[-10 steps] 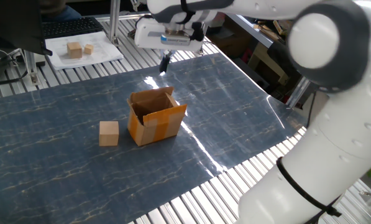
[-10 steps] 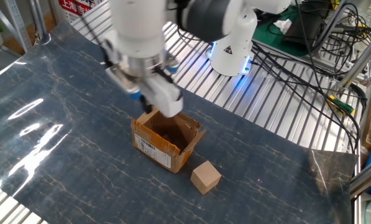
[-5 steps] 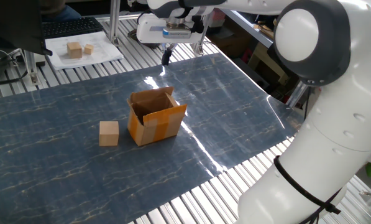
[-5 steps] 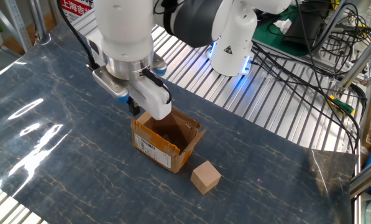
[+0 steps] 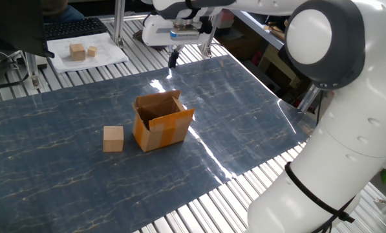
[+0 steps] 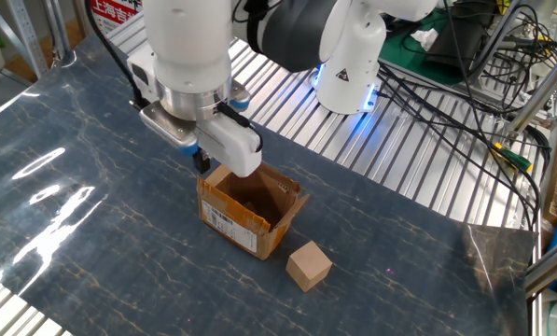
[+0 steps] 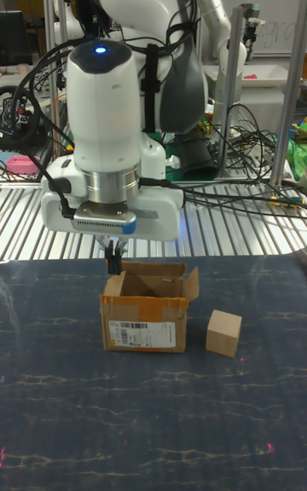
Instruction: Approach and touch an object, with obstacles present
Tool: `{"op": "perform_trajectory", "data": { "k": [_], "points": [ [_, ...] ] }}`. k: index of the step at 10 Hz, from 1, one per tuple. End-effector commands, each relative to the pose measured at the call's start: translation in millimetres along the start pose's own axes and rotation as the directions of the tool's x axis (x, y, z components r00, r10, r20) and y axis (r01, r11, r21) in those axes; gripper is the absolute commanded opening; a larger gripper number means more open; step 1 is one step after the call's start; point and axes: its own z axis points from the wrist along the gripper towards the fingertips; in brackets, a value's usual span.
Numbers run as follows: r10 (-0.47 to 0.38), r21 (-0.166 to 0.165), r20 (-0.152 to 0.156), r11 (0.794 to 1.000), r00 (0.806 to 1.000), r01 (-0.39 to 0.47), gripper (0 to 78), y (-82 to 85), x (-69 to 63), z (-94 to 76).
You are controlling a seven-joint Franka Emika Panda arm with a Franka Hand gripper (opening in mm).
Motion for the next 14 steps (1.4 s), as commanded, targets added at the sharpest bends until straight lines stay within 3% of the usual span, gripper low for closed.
{"op": "perform_trajectory", "data": {
  "k": [1, 3, 6, 11, 14],
  "points": [
    [-0.066, -0.008, -0.007, 0.998, 0.998, 0.066, 0.0, -0.1, -0.6, -1.5],
    [-0.061, -0.031, -0.013, 0.998, 0.998, 0.06, 0.0, 1.2, 0.4, -1.8],
    [0.01, -0.03, -0.017, 0.999, 1.0, -0.011, 0.0, 30.1, 18.0, -8.9],
    [0.138, -0.02, -0.04, 0.99, 0.99, -0.139, 0.0, 104.5, 60.5, -24.4],
    [0.195, -0.014, -0.059, 0.981, 0.979, -0.196, 0.0, 136.9, 83.5, -29.5]
  ]
}}
